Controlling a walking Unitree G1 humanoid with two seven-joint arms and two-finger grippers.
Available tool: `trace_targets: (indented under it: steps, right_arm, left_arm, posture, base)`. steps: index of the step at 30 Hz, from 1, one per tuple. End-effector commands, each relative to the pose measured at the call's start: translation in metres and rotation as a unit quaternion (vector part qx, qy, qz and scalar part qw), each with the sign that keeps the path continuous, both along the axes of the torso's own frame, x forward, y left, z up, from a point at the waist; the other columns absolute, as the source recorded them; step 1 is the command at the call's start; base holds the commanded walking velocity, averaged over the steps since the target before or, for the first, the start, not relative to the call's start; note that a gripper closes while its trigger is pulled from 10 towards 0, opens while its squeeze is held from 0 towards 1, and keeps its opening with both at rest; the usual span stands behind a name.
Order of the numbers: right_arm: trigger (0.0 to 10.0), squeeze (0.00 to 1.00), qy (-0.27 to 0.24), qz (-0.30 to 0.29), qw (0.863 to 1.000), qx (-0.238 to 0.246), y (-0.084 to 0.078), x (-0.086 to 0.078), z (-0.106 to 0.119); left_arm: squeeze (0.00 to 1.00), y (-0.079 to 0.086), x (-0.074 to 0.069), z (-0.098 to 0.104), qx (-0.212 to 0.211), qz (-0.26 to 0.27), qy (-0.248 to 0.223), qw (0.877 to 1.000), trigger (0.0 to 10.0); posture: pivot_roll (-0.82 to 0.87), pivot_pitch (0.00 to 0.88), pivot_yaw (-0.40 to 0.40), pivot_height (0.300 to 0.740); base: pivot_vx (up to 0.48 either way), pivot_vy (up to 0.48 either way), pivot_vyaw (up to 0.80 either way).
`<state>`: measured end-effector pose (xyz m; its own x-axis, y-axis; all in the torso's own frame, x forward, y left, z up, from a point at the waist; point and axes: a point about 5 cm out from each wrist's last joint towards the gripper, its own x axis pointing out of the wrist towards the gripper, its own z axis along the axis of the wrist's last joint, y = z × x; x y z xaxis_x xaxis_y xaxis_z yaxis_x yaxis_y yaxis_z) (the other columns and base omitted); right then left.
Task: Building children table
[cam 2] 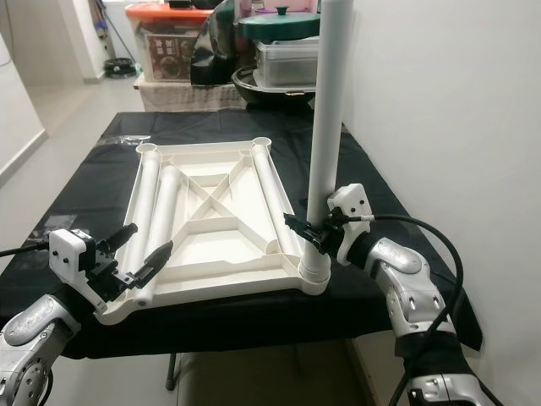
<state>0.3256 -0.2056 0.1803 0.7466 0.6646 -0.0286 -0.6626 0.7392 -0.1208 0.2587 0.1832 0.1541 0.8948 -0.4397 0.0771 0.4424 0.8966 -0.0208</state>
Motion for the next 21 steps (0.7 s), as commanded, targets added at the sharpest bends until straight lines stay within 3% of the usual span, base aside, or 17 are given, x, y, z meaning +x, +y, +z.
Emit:
trace_targets:
  steps: [1,15,19,21]
  right_arm:
    - [0.0,0.00,0.032,0.022,0.999,0.006,0.006,0.000,-0.013]
    - [0.0,0.00,0.047,0.004,0.998,0.041,0.010,0.002,-0.026]
    - [0.0,0.00,0.042,-0.045,0.997,0.053,0.017,-0.002,-0.036]
    - [0.0,0.00,0.040,-0.060,0.995,0.066,0.029,-0.010,-0.042]
  left_arm:
    - [0.00,0.005,-0.002,-0.004,0.003,0.014,0.009,1.000,10.0]
    - [0.00,0.009,-0.004,-0.006,0.001,0.028,0.016,0.999,10.0]
    - [0.00,0.011,-0.005,-0.008,0.003,0.034,0.019,0.999,10.0]
    - [0.00,0.012,-0.005,-0.009,0.004,0.037,0.021,0.999,10.0]
  posture:
    - [0.01,0.000,-0.067,0.740]
    - [0.02,0.000,-0.066,0.740]
    - [0.02,0.000,-0.066,0.740]
    - [0.01,0.000,-0.062,0.740]
  base:
    - [0.000,0.000,0.00]
    - [0.000,0.000,0.00]
    - [0.000,0.000,0.00]
    - [0.000,0.000,0.00]
